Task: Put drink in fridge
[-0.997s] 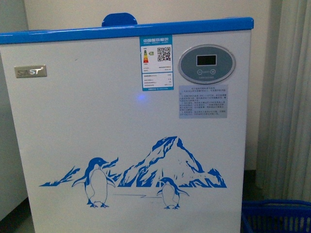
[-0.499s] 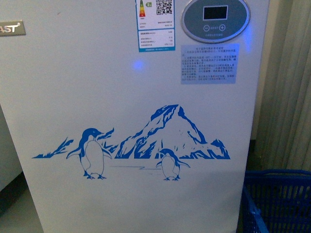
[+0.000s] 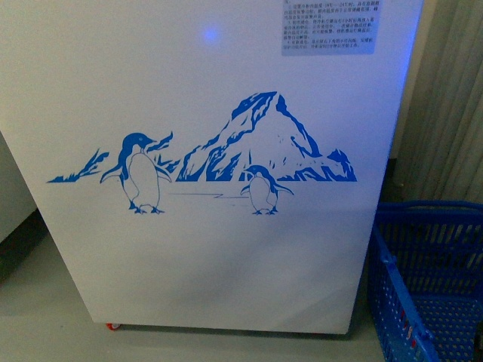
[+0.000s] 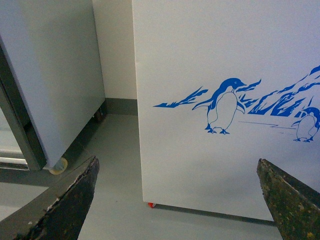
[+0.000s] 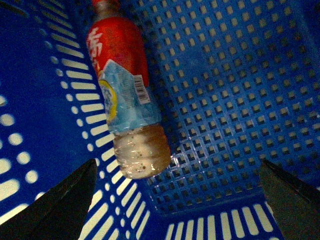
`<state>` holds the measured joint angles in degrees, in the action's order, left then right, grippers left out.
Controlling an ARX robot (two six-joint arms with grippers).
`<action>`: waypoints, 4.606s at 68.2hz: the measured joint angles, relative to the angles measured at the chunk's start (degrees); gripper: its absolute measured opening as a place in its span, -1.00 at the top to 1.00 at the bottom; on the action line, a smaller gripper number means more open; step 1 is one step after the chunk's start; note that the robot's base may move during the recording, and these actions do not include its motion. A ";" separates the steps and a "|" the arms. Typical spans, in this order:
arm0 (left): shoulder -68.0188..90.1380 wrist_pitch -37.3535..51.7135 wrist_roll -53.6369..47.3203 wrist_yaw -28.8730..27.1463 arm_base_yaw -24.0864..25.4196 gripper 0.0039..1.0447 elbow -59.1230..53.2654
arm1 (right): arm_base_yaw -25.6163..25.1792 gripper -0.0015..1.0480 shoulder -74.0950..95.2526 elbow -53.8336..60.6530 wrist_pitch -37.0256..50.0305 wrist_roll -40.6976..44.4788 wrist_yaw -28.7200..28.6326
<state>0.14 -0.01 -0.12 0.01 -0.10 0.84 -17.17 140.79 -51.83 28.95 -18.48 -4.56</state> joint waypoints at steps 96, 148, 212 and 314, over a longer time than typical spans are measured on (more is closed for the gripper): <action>0.00 0.00 0.00 0.00 0.00 -0.85 0.00 | 5.62 -0.66 29.35 -34.77 -24.06 -5.77 4.87; 0.00 -0.02 0.00 0.00 0.00 -0.85 0.00 | 5.70 0.16 -12.57 -0.98 -10.27 9.25 18.23; 0.00 0.00 0.00 0.00 0.00 -0.85 0.00 | 14.67 0.17 -107.80 17.59 -39.71 -1.70 12.74; -0.02 0.00 0.00 -0.04 0.00 -0.85 0.00 | 20.76 0.17 -119.54 22.03 -36.50 0.13 23.85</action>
<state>0.12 -0.01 -0.12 -0.03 -0.10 0.84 3.60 21.26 -29.80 -7.55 -18.35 19.29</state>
